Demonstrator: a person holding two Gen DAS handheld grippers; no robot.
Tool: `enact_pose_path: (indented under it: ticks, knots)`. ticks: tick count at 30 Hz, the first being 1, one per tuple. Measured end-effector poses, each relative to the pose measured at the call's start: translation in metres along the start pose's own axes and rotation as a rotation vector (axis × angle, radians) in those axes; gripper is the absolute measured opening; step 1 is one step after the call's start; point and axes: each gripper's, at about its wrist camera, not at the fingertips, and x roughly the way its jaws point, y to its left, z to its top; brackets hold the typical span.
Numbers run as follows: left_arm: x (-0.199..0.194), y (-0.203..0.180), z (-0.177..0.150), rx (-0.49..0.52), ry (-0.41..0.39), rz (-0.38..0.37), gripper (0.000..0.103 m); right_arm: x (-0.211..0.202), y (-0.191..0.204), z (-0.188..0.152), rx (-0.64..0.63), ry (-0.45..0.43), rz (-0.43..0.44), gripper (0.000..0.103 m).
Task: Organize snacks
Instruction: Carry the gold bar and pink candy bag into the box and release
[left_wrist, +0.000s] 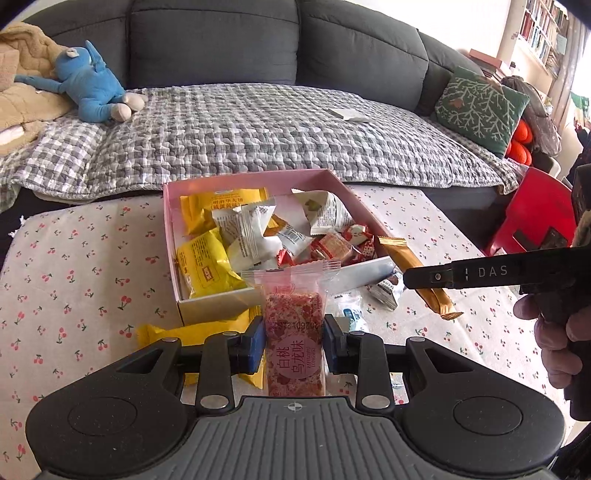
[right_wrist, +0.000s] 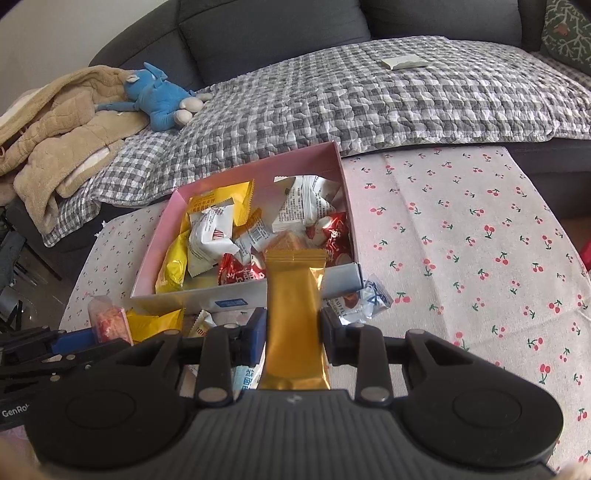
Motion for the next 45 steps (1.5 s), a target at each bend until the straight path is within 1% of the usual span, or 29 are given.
enact_pose_path:
  ticks: [5, 9, 11, 14, 16, 21, 26, 30, 32, 33, 34, 35, 36, 37, 39, 45]
  knots:
    - [0.017, 0.01, 0.024, -0.031, 0.007, 0.012, 0.03, 0.009, -0.001, 0.02, 0.027, -0.003, 0.034, 0.028]
    - [0.036, 0.017, 0.042, -0.055, 0.002, 0.028, 0.03, 0.025, -0.004, 0.038, 0.059, -0.013, 0.069, 0.028]
    - [0.047, 0.021, 0.052, -0.061, -0.005, 0.053, 0.03, 0.035, -0.007, 0.047, 0.087, -0.007, 0.093, 0.028]
    - [0.06, 0.032, 0.064, -0.095, -0.012, 0.091, 0.03, 0.05, -0.006, 0.06, 0.121, 0.002, 0.131, 0.028]
    - [0.068, 0.041, 0.072, -0.117, -0.013, 0.121, 0.03, 0.058, -0.003, 0.066, 0.127, 0.003, 0.141, 0.028]
    - [0.087, 0.058, 0.089, -0.144, -0.006, 0.187, 0.03, 0.076, 0.006, 0.078, 0.12, 0.007, 0.128, 0.028]
    - [0.105, 0.065, 0.098, -0.126, 0.005, 0.24, 0.03, 0.089, 0.01, 0.083, 0.108, 0.009, 0.096, 0.028]
    - [0.113, 0.068, 0.098, -0.123, 0.002, 0.246, 0.03, 0.092, 0.011, 0.085, 0.101, 0.007, 0.085, 0.03]
    - [0.112, 0.07, 0.097, -0.124, -0.019, 0.245, 0.036, 0.091, 0.012, 0.085, 0.102, -0.004, 0.076, 0.034]
    - [0.112, 0.07, 0.097, -0.125, -0.022, 0.24, 0.041, 0.091, 0.011, 0.086, 0.107, -0.006, 0.072, 0.04]
    - [0.111, 0.071, 0.096, -0.128, -0.025, 0.237, 0.058, 0.09, 0.011, 0.086, 0.114, -0.009, 0.07, 0.058]
    - [0.109, 0.071, 0.095, -0.131, -0.033, 0.235, 0.073, 0.088, 0.009, 0.086, 0.122, -0.015, 0.072, 0.069]
    - [0.107, 0.071, 0.094, -0.13, -0.044, 0.233, 0.077, 0.086, 0.009, 0.086, 0.125, -0.018, 0.077, 0.069]
    - [0.104, 0.07, 0.093, -0.125, -0.056, 0.23, 0.079, 0.085, 0.008, 0.086, 0.125, -0.018, 0.082, 0.069]
    - [0.101, 0.068, 0.092, -0.115, -0.056, 0.22, 0.08, 0.08, 0.007, 0.085, 0.124, -0.02, 0.084, 0.069]
    - [0.087, 0.063, 0.084, -0.099, -0.059, 0.201, 0.084, 0.06, 0.011, 0.079, 0.08, -0.028, 0.062, 0.075]
